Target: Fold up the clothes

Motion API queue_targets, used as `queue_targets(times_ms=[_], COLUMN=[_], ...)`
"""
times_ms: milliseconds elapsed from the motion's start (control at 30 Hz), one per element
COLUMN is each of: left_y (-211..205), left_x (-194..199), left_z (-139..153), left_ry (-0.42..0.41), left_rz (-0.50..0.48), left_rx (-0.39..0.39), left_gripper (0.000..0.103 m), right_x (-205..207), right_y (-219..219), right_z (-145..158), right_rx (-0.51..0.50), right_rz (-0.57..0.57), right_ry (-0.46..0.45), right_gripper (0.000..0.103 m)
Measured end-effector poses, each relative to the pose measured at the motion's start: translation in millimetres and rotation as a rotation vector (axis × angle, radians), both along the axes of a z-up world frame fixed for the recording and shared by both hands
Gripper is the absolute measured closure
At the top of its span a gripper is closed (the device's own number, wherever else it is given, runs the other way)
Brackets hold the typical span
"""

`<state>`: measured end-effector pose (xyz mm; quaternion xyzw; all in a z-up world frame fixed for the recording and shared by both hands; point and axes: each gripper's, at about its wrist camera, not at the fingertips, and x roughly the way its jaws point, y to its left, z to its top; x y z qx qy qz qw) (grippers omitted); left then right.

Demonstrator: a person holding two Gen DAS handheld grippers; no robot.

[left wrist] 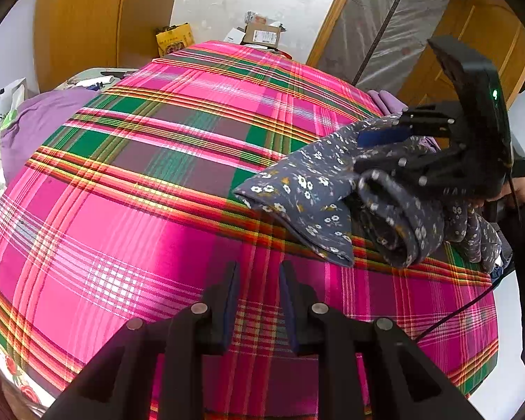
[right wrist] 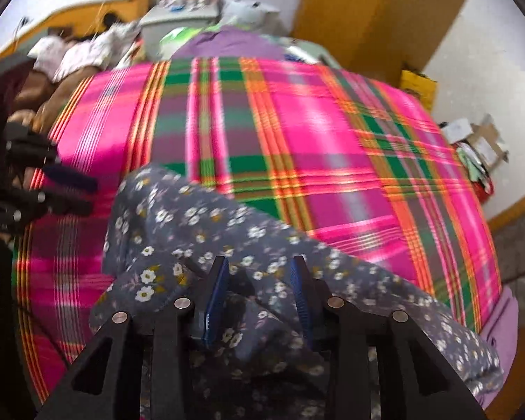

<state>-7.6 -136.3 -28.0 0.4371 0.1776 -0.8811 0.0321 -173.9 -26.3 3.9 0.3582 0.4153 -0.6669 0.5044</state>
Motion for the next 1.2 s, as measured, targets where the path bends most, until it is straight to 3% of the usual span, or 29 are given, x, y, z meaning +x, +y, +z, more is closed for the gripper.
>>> queue_targets(times_ms=[300,500,533,567,600,700,800,867,933,1033,1200], left_y=[-5.6,-4.6,-4.8,-4.9,-5.1,-5.6,-6.3,-5.1,-3.3,-2.0,2.9], left_x=[3.1,1.8,2.0,2.3,2.6,3.3,2.5,2.0,1.7,2.2,0.2], left_z=[3.3,2.5,2.9,3.3,3.7,4.8,5.2,6.2,8.1,11.1,10.9], left_ry=[0.013,0.011,0.012,0.013,0.014,0.018,0.024,0.032,0.044,0.066,0.075], left_rz=[0.008,0.002,0.003,0.003,0.004,0.006,0.006,-0.002,-0.016,-0.04,-0.061], left_rx=[0.006,0.008,0.007,0.006,0.005,0.003,0.012,0.026,0.044,0.074,0.119], left_gripper=[0.08,0.08,0.08,0.08,0.08,0.08,0.08,0.08,0.077,0.072,0.069], right_x=[15.9,17.7,16.0,14.4,13.0,-4.9,-44.5,-75.3,-96.5,-90.7,-37.4], right_y=[10.9,-3.7,-5.0,-6.0,-6.0,0.8,20.9,36.8,54.5,79.7,103.8], right_z=[0.3,-14.9,-14.3,-13.2,-10.3,15.0,55.9,78.4,86.9,90.7,76.7], right_rx=[0.025,0.065,0.056,0.045,0.028,-0.091,-0.253,-0.317,-0.299,-0.305,-0.305], right_rz=[0.097,0.085,0.074,0.063,0.056,-0.066,-0.334,-0.51,-0.621,-0.597,-0.405], right_ry=[-0.069,-0.072,-0.063,-0.051,-0.034,0.101,0.244,0.277,0.255,0.215,0.12], right_gripper=[0.065,0.066,0.074,0.09,0.092,0.094,0.095,0.092,0.089,0.065,0.064])
